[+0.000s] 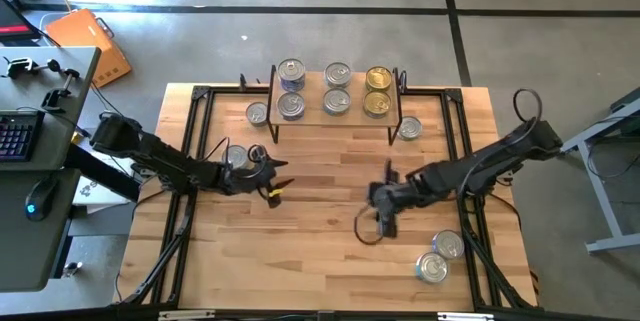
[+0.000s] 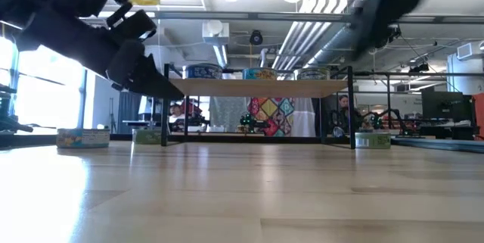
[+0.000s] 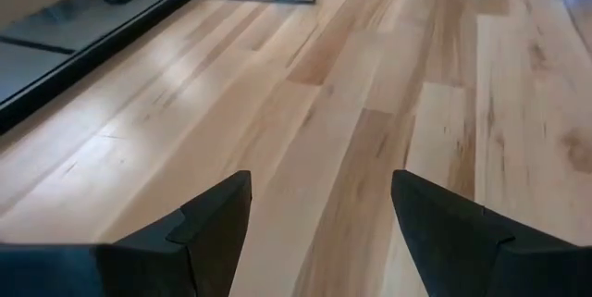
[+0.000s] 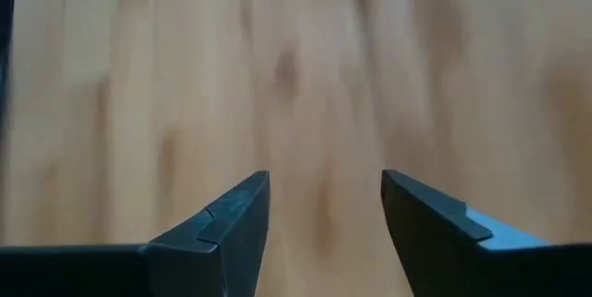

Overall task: Stack canned seafood by type on shelf
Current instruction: Stack the yellow-blue tuna can on top of the other yellow-blue tuna can on the shelf

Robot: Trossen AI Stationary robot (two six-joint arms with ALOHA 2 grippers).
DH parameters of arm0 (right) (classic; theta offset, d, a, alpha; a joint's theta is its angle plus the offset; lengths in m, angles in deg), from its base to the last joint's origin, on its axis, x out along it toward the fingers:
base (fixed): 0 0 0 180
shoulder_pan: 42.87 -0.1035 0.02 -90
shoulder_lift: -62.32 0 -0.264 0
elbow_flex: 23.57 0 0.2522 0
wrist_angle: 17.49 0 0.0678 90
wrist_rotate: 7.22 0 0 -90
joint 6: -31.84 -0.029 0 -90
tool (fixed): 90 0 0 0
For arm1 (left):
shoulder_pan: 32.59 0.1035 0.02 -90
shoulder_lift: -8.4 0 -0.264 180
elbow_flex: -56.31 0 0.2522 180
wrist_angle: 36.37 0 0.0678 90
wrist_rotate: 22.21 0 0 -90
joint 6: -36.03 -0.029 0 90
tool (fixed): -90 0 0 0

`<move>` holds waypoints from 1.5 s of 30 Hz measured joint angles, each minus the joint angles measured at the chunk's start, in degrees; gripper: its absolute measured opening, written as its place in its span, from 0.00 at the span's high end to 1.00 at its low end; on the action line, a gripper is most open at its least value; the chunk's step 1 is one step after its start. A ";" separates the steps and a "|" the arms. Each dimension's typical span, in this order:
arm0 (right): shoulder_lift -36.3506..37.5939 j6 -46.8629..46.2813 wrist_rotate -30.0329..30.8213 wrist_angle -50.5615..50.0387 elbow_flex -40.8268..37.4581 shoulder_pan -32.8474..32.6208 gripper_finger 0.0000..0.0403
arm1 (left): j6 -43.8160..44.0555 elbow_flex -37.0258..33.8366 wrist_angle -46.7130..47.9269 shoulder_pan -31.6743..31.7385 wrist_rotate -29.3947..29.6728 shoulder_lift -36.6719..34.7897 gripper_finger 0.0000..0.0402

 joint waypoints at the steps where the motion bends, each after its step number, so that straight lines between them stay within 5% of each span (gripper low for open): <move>1: 0.00 -4.98 -1.65 -5.35 1.12 -1.26 0.51 | 0.11 0.00 -0.19 0.00 0.02 0.33 0.37; 5: -0.05 -21.42 -9.76 -13.94 0.86 -6.71 0.56 | 1.52 0.00 -0.72 -0.22 -0.02 1.63 0.37; 10: -0.13 -47.68 -22.89 -5.90 -5.60 -16.35 0.70 | -0.56 0.01 -3.42 -0.22 -0.02 2.56 0.37; 16: -0.13 -74.12 -19.88 7.07 -12.37 -26.23 0.91 | -9.10 0.02 -10.30 -0.15 -0.02 2.56 0.37; 21: -0.13 -83.94 -19.44 11.60 -16.65 -28.55 0.99 | -11.56 0.02 -11.45 -0.13 -0.02 2.56 0.37; 26: -0.13 -78.78 -9.17 14.19 -18.60 -25.11 0.98 | -12.14 0.02 -11.51 -0.04 -0.02 2.56 0.37; 32: -0.09 -58.40 13.59 14.19 -15.12 -18.03 1.00 | -11.84 0.02 -12.37 -0.05 -0.04 2.56 0.37; 39: -0.09 -34.73 16.51 11.70 -7.45 -15.64 0.99 | -9.30 0.02 -12.38 -0.17 -3.29 2.56 0.37; 45: -0.07 -15.26 20.43 13.71 -9.20 -15.38 0.99 | -8.92 0.02 -12.35 -0.15 -3.96 2.54 0.37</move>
